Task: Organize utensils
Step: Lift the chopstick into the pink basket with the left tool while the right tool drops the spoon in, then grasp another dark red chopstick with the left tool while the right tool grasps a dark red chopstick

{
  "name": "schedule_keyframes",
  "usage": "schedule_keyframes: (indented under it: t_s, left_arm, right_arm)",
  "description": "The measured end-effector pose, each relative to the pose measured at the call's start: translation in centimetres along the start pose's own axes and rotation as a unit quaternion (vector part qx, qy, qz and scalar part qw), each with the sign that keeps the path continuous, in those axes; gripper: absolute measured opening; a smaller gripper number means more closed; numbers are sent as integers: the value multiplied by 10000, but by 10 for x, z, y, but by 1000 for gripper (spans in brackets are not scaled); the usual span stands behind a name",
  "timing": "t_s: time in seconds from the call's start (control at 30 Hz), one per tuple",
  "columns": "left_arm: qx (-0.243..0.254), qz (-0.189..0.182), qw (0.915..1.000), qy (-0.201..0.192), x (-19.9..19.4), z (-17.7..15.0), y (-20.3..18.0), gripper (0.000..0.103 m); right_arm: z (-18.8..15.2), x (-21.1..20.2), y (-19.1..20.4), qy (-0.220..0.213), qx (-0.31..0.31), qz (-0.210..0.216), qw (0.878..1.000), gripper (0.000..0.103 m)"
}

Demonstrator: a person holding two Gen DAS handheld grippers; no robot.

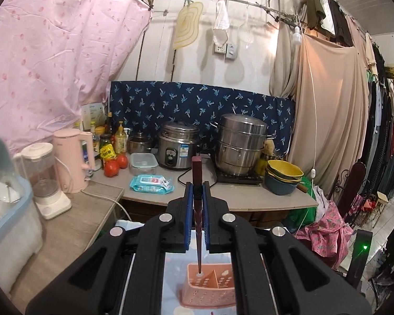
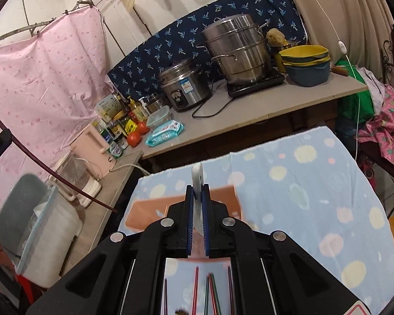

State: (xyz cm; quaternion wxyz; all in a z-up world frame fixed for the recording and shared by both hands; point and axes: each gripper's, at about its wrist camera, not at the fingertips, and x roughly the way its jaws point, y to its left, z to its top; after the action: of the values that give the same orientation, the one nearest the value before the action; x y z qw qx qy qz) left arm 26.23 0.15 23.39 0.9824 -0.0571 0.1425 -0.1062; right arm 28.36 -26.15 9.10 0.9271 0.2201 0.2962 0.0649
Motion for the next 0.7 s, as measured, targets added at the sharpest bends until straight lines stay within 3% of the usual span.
schedule_keyframes:
  t_s: [0.37,0.47,0.5,0.53,0.6,0.7]
  left_arm:
    - [-37,69,9969,788,61,-56,11,7]
    - [-129,132,9958,902,66,-65,18,7]
    - [-154,184,9956,905,65,-67,21,12]
    - [-154,242,9954,915,64,-68,22,26]
    - [-204,399,9952,873,58,-72,27,45]
    - [-185,447,9948,891,47,-77,31,49]
  right_arm:
    - [-19,58,-20,511,0,-374,9980,6]
    - [-23,57,-20,443,-46,-497,9978,13]
    - [-24,55,-20,413,-52,-520,9978,18]
    - [-24,52,-19,369,-52,-516,9980,24]
    - [-27,40,-19,237,-51,-561,9981,29]
    - [-33,24,-19,166,-87,-603,9980,32]
